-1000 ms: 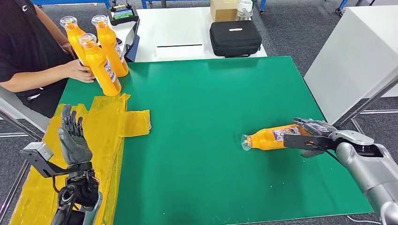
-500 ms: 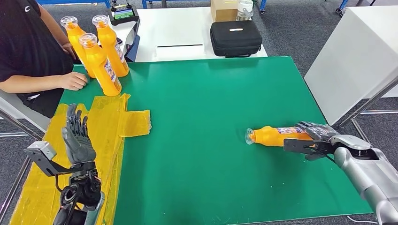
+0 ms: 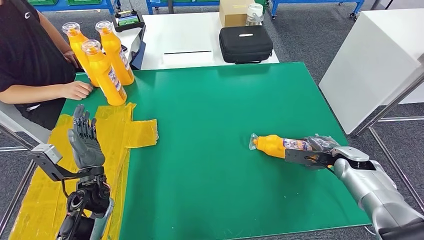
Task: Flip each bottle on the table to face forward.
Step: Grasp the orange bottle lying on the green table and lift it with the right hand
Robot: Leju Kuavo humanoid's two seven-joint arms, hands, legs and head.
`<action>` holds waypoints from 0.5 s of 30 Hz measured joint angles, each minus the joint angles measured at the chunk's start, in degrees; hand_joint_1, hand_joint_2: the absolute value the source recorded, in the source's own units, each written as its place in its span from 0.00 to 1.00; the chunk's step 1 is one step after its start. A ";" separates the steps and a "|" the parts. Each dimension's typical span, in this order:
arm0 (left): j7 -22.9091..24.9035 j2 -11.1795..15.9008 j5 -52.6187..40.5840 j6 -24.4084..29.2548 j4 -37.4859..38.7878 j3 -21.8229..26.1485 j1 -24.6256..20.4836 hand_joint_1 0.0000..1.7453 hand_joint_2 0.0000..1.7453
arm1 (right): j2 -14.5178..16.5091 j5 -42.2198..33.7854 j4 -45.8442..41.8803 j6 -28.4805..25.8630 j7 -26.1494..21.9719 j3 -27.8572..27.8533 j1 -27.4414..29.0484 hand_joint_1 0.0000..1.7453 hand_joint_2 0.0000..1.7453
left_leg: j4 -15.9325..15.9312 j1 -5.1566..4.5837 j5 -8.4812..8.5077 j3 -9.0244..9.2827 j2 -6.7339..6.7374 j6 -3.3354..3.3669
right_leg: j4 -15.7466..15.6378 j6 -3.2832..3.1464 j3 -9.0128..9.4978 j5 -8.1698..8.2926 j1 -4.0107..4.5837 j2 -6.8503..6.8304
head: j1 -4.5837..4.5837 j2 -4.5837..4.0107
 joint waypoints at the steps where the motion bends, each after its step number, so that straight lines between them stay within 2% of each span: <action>1: 0.00 0.04 0.00 0.04 0.12 -0.01 -0.12 0.00 0.00 | 0.38 -0.02 0.31 -0.13 0.03 0.02 0.00 0.91 1.00 | 0.00 0.02 -0.02 0.10 0.01 -0.01 | 0.00 -0.02 0.09 -0.02 0.03 0.01 | 0.01 0.00; 8: 0.00 0.29 0.01 0.05 0.57 -0.02 -0.31 0.00 0.00 | 1.48 -0.07 1.32 -0.33 0.03 0.21 -0.29 0.92 1.00 | 0.00 0.12 -0.03 0.34 0.02 -0.04 | 0.00 -0.07 0.32 -0.02 0.12 0.02 | 0.01 0.00; 13: -0.01 0.37 0.12 0.18 0.63 -0.03 -0.42 0.00 0.00 | 1.95 0.34 1.72 -0.32 0.35 0.52 -0.57 1.00 1.00 | 0.00 0.13 -0.06 0.41 0.04 -0.08 | 0.00 -0.08 0.37 -0.03 0.14 0.04 | 0.01 0.00; 15: -0.02 0.38 0.32 0.25 0.68 -0.10 -0.70 0.00 0.00 | 2.43 0.69 2.17 -0.29 0.76 0.60 -0.70 1.00 1.00 | 0.00 0.15 -0.12 0.53 0.06 -0.14 | -0.02 -0.14 0.45 -0.08 0.17 0.09 | 0.01 0.00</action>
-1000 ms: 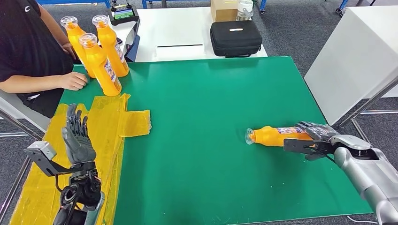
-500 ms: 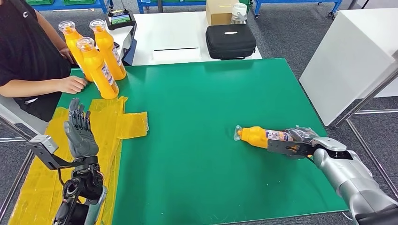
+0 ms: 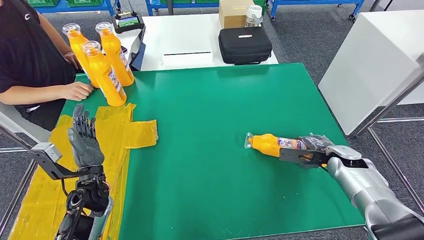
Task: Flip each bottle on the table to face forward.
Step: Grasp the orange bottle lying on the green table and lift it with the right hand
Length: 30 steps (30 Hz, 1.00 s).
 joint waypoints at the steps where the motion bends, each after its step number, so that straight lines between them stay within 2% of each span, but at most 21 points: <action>1: 0.02 0.00 0.10 0.04 0.06 -0.10 -0.22 0.00 0.00 | 0.23 0.07 0.20 0.00 0.16 0.02 -0.02 1.00 1.00 | 0.00 0.01 -0.04 0.10 0.01 -0.03 | -0.01 -0.04 0.06 -0.04 0.02 0.02 | 0.00 0.00; 8: 1.25 0.00 0.12 0.62 1.19 -1.55 -1.86 0.00 0.00 | 0.91 -2.50 0.58 -2.11 0.09 -0.65 0.83 1.00 1.00 | 0.00 0.07 -0.24 0.52 0.05 -0.04 | -0.04 -0.11 0.54 -0.16 0.07 0.06 | -0.01 0.00; 26: 1.33 0.00 0.08 0.65 2.01 -2.28 -2.40 0.00 0.00 | 0.98 -2.90 0.52 -2.22 -0.03 -1.67 1.19 1.00 1.00 | 0.00 0.10 -0.25 0.55 0.06 -0.04 | -0.07 -0.10 0.59 -0.17 0.09 0.06 | 0.01 0.00; 30: 2.40 0.01 0.60 0.05 2.10 -2.33 -2.41 0.00 1.00 | 0.93 -6.30 -0.11 -2.74 -2.68 -2.62 1.93 1.00 1.00 | 0.00 0.11 -0.25 0.53 0.04 -0.04 | -0.07 -0.10 0.62 -0.17 0.09 0.06 | 0.02 0.00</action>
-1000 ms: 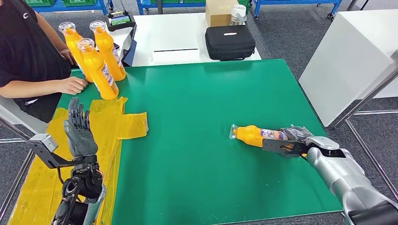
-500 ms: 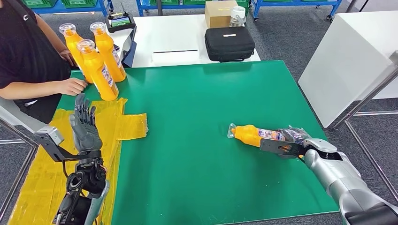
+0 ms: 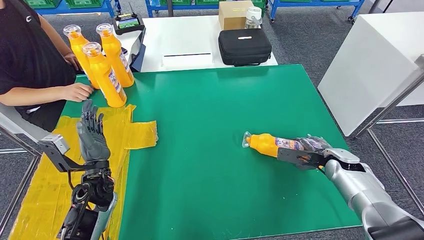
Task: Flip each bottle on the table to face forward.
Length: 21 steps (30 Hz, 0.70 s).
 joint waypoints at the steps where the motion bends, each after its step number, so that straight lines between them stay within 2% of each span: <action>1: 0.83 0.01 0.77 -0.81 0.10 -0.01 0.00 0.00 1.00 | -0.05 -2.77 -0.94 0.01 -1.94 -0.91 0.74 1.00 1.00 | 0.00 0.01 0.00 -0.04 0.00 0.00 | 0.00 0.00 0.01 0.01 0.00 0.00 | -0.01 0.00; 3: 3.01 0.02 3.71 -3.97 0.36 -0.02 0.08 0.00 1.00 | -0.10 -11.76 -5.13 2.54 -6.15 -3.82 2.94 1.00 1.00 | 0.00 0.01 0.01 -0.20 0.00 0.01 | 0.02 -0.01 -0.03 0.03 0.00 0.00 | -0.01 0.00; 6: 6.03 0.02 9.97 -11.19 0.90 -0.41 0.49 0.00 1.00 | 0.57 -27.20 -15.14 11.50 -9.67 -8.89 7.60 1.00 1.00 | 0.00 -0.01 0.17 -0.65 -0.06 0.02 | 0.06 -0.01 -0.41 0.10 -0.02 -0.04 | -0.04 0.00; 8: 7.27 -0.01 13.69 -15.76 1.40 -1.43 1.06 0.00 1.00 | 1.92 -32.01 -21.98 13.86 -9.70 -11.22 9.78 1.00 1.00 | 0.01 -0.02 0.37 -1.05 -0.09 0.03 | 0.13 0.00 -0.87 0.17 -0.03 -0.06 | -0.08 0.00; 10: 8.00 -0.18 15.49 -18.56 1.74 -3.00 1.62 0.00 1.00 | 3.76 -32.84 -26.93 13.43 -8.24 -12.20 10.17 1.00 1.00 | 0.01 -0.02 0.49 -1.32 -0.10 0.04 | 0.17 0.00 -1.15 0.19 -0.02 -0.11 | -0.07 0.00; 12: 9.01 -0.78 15.04 -20.00 1.83 -5.47 1.40 0.00 1.00 | 7.33 -30.82 -28.50 11.49 -5.06 -12.05 8.89 1.00 1.00 | 0.01 0.01 0.55 -1.48 -0.09 0.01 | 0.20 -0.04 -1.31 0.22 0.00 -0.14 | -0.03 0.00; 14: 10.33 -2.46 13.61 -19.02 1.91 -10.15 -0.44 0.00 1.00 | 14.02 -27.63 -26.10 7.17 -2.22 -10.61 6.10 1.00 1.00 | 0.01 0.01 0.60 -1.65 0.00 -0.07 | 0.23 -0.12 -1.57 0.32 0.00 -0.07 | -0.03 0.00; 16: 10.67 -4.27 13.29 -16.10 2.07 -15.91 -2.79 0.00 1.00 | 21.18 -26.32 -22.02 2.87 -1.49 -8.29 3.23 1.00 1.00 | 0.01 0.00 0.65 -1.81 0.10 -0.14 | 0.24 -0.21 -1.82 0.43 -0.01 0.01 | -0.04 0.00; 17: 10.35 -4.79 13.66 -14.97 2.10 -18.06 -3.71 0.00 1.00 | 23.81 -26.41 -20.38 1.56 -1.58 -7.37 2.19 1.00 1.00 | 0.01 0.00 0.69 -1.85 0.07 -0.15 | 0.24 -0.24 -1.88 0.45 -0.01 -0.04 | -0.06 0.00; 19: 9.75 -5.00 14.48 -13.89 2.17 -20.41 -4.74 0.00 1.00 | 26.88 -26.91 -18.10 0.45 -1.97 -6.26 0.85 1.00 1.00 | 0.00 0.01 0.77 -1.93 -0.24 -0.14 | 0.24 -0.28 -1.90 0.42 0.00 -0.34 | -0.05 0.00; 21: 9.32 -4.75 15.10 -13.74 2.28 -21.32 -5.09 0.00 1.00 | 28.16 -27.40 -16.69 0.30 -2.31 -5.80 0.14 1.00 1.00 | -0.01 0.02 0.84 -2.10 -0.48 -0.13 | 0.26 -0.29 -1.96 0.40 0.00 -0.59 | -0.04 0.00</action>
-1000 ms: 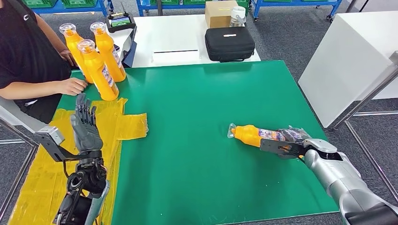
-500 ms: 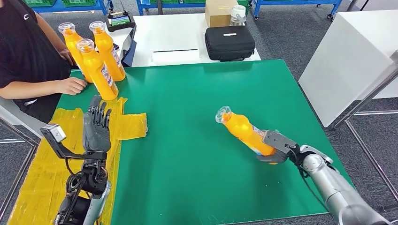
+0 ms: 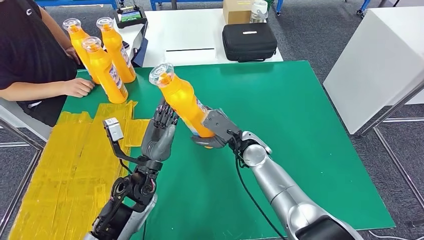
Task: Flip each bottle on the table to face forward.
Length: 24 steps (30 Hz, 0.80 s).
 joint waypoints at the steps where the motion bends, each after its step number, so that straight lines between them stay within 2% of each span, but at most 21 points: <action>1: -0.22 0.10 0.17 0.04 0.03 -0.27 -0.05 0.00 1.00 | 0.36 -0.27 0.43 0.01 -0.10 0.13 -0.13 1.00 1.00 | 0.00 -0.02 0.02 -0.08 0.00 0.00 | 0.01 0.00 -0.05 0.00 0.00 -0.02 | 0.02 0.00; 7: -1.51 0.82 -1.02 0.53 -0.32 -1.20 -0.23 0.00 1.00 | 1.46 -1.57 1.39 0.25 -0.30 0.21 -0.38 1.00 1.00 | 0.00 -0.12 0.02 -0.18 0.00 0.01 | 0.01 0.02 -0.11 0.02 -0.05 -0.04 | 0.02 0.00; 24: -4.27 0.93 -4.37 7.57 -1.15 -0.97 -0.92 0.00 1.00 | 5.67 0.33 5.59 -0.21 0.87 3.97 -4.16 1.00 1.00 | -0.01 -0.08 0.06 -0.20 0.01 0.04 | 0.02 0.02 -0.16 0.03 -0.04 -0.04 | 0.02 0.00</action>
